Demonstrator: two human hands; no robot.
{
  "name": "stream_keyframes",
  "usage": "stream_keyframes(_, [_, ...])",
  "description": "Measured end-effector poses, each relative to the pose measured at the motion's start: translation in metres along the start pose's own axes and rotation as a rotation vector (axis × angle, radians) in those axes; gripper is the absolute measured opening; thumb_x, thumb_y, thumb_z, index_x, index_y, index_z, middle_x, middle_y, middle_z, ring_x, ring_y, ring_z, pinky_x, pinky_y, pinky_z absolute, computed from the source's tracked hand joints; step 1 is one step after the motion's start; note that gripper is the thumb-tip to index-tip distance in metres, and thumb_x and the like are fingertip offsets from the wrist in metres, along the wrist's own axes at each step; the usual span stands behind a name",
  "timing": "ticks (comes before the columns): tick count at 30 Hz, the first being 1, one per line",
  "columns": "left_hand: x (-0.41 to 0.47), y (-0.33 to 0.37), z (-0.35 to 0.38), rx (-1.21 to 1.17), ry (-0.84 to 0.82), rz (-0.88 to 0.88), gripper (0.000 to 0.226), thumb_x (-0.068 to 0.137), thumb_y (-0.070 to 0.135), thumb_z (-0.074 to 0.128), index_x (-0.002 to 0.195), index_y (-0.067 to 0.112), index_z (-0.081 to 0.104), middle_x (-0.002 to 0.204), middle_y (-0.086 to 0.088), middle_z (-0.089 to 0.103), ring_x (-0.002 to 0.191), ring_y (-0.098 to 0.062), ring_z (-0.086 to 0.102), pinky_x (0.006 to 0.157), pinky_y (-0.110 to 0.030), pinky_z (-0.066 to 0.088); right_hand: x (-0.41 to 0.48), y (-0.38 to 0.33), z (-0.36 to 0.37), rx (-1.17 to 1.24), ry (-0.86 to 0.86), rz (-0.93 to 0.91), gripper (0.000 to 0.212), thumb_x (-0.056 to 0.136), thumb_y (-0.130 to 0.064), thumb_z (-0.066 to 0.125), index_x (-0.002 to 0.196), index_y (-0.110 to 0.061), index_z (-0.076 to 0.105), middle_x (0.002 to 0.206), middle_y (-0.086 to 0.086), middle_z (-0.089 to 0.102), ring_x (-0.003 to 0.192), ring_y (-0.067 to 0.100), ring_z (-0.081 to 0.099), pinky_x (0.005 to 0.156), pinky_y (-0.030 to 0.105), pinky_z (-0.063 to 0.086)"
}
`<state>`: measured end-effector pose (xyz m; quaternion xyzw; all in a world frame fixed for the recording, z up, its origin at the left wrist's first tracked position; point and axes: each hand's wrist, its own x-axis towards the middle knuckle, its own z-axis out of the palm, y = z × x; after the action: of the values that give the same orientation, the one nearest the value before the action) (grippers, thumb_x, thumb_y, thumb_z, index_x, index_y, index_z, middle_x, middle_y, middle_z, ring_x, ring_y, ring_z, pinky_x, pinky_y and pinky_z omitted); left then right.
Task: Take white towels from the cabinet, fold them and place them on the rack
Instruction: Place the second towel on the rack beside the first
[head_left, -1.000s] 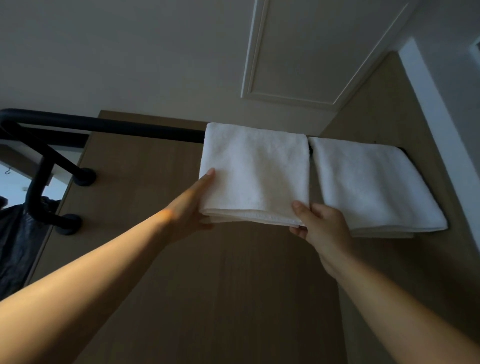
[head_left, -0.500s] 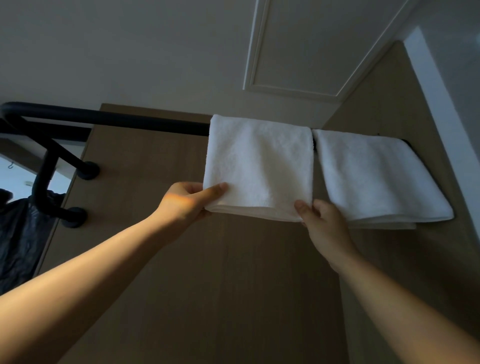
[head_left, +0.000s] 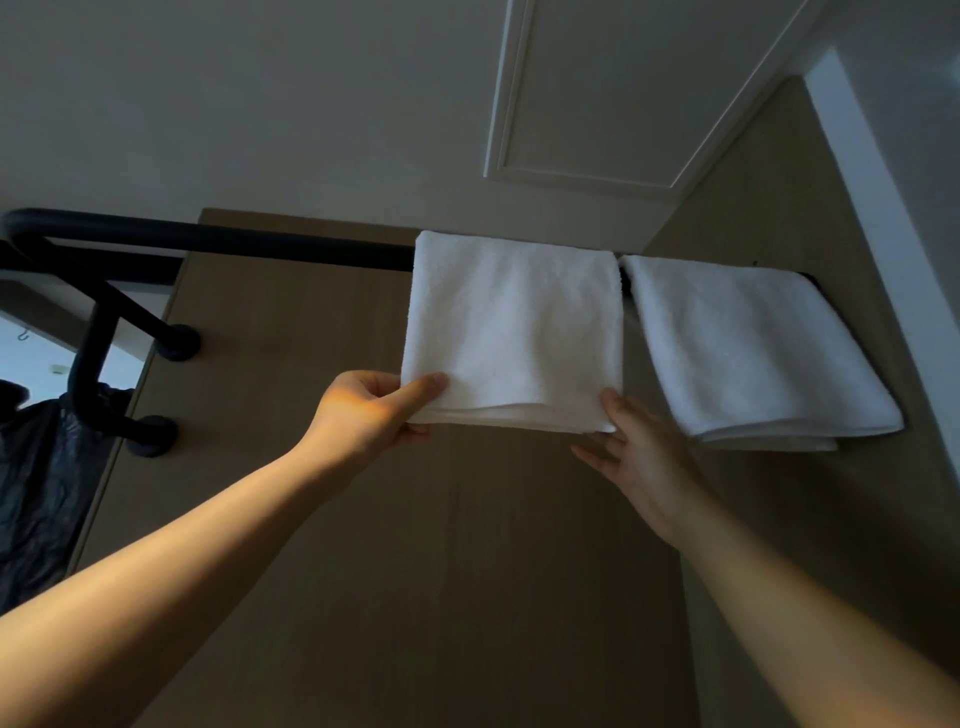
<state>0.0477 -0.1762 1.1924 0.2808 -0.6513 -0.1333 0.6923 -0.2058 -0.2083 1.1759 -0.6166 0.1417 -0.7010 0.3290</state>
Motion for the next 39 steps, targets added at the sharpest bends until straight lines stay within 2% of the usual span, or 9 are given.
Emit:
stream_keyframes(6, [-0.001, -0.003, 0.001, 0.117, 0.051, 0.091, 0.036, 0.081, 0.044, 0.073, 0.062, 0.013, 0.074, 0.065, -0.011, 0.071, 0.056, -0.010, 0.066, 0.057, -0.019, 0.053, -0.003, -0.007, -0.002, -0.004, -0.029, -0.073, 0.014, 0.096, -0.016, 0.056, 0.099, -0.012, 0.069, 0.094, 0.004, 0.075, 0.092, 0.020, 0.070, 0.087, 0.036, 0.055])
stream_keyframes(13, [-0.002, -0.007, 0.003, 0.061, 0.008, 0.074, 0.030, 0.081, 0.044, 0.073, 0.070, 0.017, 0.076, 0.068, -0.006, 0.073, 0.063, -0.012, 0.071, 0.062, -0.020, 0.057, -0.008, -0.010, -0.011, -0.243, 0.027, -0.283, 0.021, 0.095, -0.015, 0.059, 0.081, -0.018, 0.074, 0.087, 0.004, 0.076, 0.083, 0.019, 0.073, 0.074, 0.024, 0.059])
stream_keyframes(20, [0.004, -0.021, -0.016, -0.071, 0.174, -0.017, 0.019, 0.087, 0.009, 0.070, 0.101, 0.003, 0.058, 0.071, -0.011, 0.068, 0.061, -0.022, 0.062, 0.061, -0.029, 0.057, -0.006, -0.011, -0.022, -0.209, 0.150, -0.293, 0.017, 0.097, -0.010, 0.056, 0.086, -0.011, 0.068, 0.084, 0.007, 0.070, 0.073, 0.012, 0.068, 0.073, 0.024, 0.059])
stream_keyframes(24, [0.005, -0.013, -0.016, -0.222, 0.088, -0.140, 0.036, 0.095, 0.033, 0.059, 0.114, 0.003, 0.058, 0.096, -0.018, 0.069, 0.082, -0.027, 0.069, 0.075, -0.036, 0.059, -0.009, -0.007, -0.018, -0.279, 0.126, -0.305, 0.012, 0.097, -0.013, 0.055, 0.094, -0.009, 0.066, 0.092, 0.009, 0.072, 0.082, 0.018, 0.071, 0.073, 0.024, 0.058])
stream_keyframes(27, [0.004, 0.003, -0.001, -0.095, -0.113, -0.112, 0.069, 0.077, 0.067, 0.057, 0.112, 0.008, 0.062, 0.108, -0.010, 0.070, 0.098, -0.024, 0.068, 0.088, -0.042, 0.057, -0.013, -0.008, -0.016, -0.283, 0.164, -0.296, 0.006, 0.097, -0.016, 0.056, 0.103, -0.016, 0.059, 0.102, 0.008, 0.068, 0.086, 0.020, 0.070, 0.071, 0.024, 0.058])
stream_keyframes(32, [0.011, 0.028, 0.020, -0.010, -0.147, -0.061, 0.074, 0.062, 0.075, 0.066, 0.105, 0.015, 0.069, 0.105, -0.007, 0.073, 0.095, -0.026, 0.071, 0.086, -0.045, 0.058, -0.032, -0.014, -0.012, -0.704, 0.317, -0.347, 0.022, 0.094, -0.030, 0.060, 0.112, -0.019, 0.052, 0.090, 0.000, 0.069, 0.072, 0.015, 0.070, 0.068, 0.036, 0.059])
stream_keyframes(35, [0.022, 0.029, 0.025, 0.045, -0.097, -0.061, 0.059, 0.075, 0.067, 0.065, 0.100, 0.014, 0.070, 0.100, -0.008, 0.073, 0.091, -0.027, 0.071, 0.082, -0.042, 0.059, -0.051, -0.029, -0.008, -1.132, 0.376, -0.516, 0.017, 0.092, -0.046, 0.055, 0.086, -0.030, 0.049, 0.066, -0.010, 0.059, 0.055, 0.002, 0.056, 0.046, 0.022, 0.040])
stream_keyframes(37, [0.029, 0.031, 0.026, 0.063, -0.093, -0.037, 0.059, 0.079, 0.066, 0.060, 0.102, 0.013, 0.070, 0.100, -0.007, 0.073, 0.090, -0.025, 0.071, 0.080, -0.040, 0.059, -0.053, -0.043, 0.001, -1.199, 0.307, -0.641, 0.026, 0.091, -0.044, 0.056, 0.071, -0.031, 0.047, 0.056, -0.013, 0.050, 0.048, -0.001, 0.048, 0.044, 0.014, 0.027])
stream_keyframes(39, [0.037, 0.035, 0.025, 0.064, -0.092, -0.031, 0.063, 0.080, 0.068, 0.057, 0.105, 0.012, 0.069, 0.102, -0.007, 0.073, 0.091, -0.025, 0.070, 0.079, -0.038, 0.058, -0.042, -0.056, 0.015, -1.238, 0.241, -0.755, 0.026, 0.092, -0.039, 0.058, 0.070, -0.029, 0.049, 0.058, -0.015, 0.050, 0.051, -0.001, 0.048, 0.048, 0.014, 0.028])
